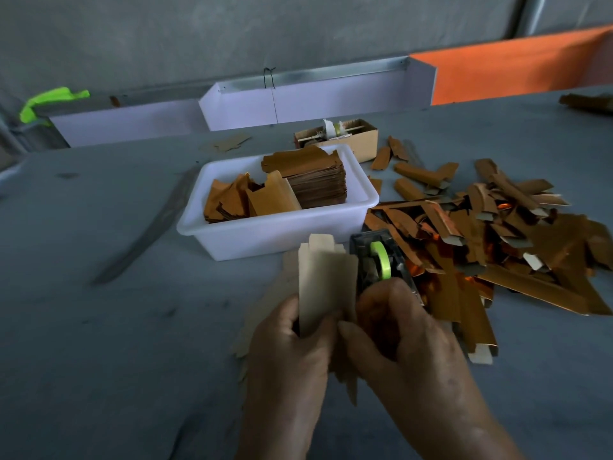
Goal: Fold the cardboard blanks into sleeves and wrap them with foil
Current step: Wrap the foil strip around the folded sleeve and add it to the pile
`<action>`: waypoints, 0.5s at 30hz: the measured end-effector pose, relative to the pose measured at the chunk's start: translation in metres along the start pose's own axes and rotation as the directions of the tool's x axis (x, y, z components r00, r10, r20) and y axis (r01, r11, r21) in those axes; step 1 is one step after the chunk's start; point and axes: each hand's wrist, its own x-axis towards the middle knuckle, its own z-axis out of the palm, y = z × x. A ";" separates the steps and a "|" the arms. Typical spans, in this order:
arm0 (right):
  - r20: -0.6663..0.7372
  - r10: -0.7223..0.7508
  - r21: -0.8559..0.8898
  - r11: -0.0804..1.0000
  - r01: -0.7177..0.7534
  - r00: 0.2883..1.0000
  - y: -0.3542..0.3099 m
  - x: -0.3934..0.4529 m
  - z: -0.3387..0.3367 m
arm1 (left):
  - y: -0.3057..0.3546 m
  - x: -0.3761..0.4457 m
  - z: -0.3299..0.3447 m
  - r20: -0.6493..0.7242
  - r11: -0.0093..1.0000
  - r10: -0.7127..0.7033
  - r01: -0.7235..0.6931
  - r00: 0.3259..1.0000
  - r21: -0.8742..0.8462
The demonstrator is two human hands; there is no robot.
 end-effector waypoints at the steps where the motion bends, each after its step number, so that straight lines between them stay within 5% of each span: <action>1: 0.036 0.014 0.053 0.998 -0.016 0.999 -0.001 0.000 0.000 | 0.001 -0.002 0.001 0.024 0.999 -0.017 0.018 1.000 -0.027; 6: 0.075 0.070 0.109 0.991 -0.078 0.995 0.004 0.004 -0.003 | 0.005 -0.004 -0.004 0.241 0.989 -0.050 0.082 0.969 -0.125; 10: 0.129 0.130 0.100 0.985 -0.144 0.983 0.008 0.005 -0.006 | 0.005 -0.002 -0.006 0.239 0.997 0.077 -0.082 0.968 0.011; 15: -0.045 0.277 0.111 0.956 -0.271 0.960 0.008 0.008 -0.014 | 0.008 -0.003 -0.010 0.352 0.996 0.080 -0.091 0.933 0.016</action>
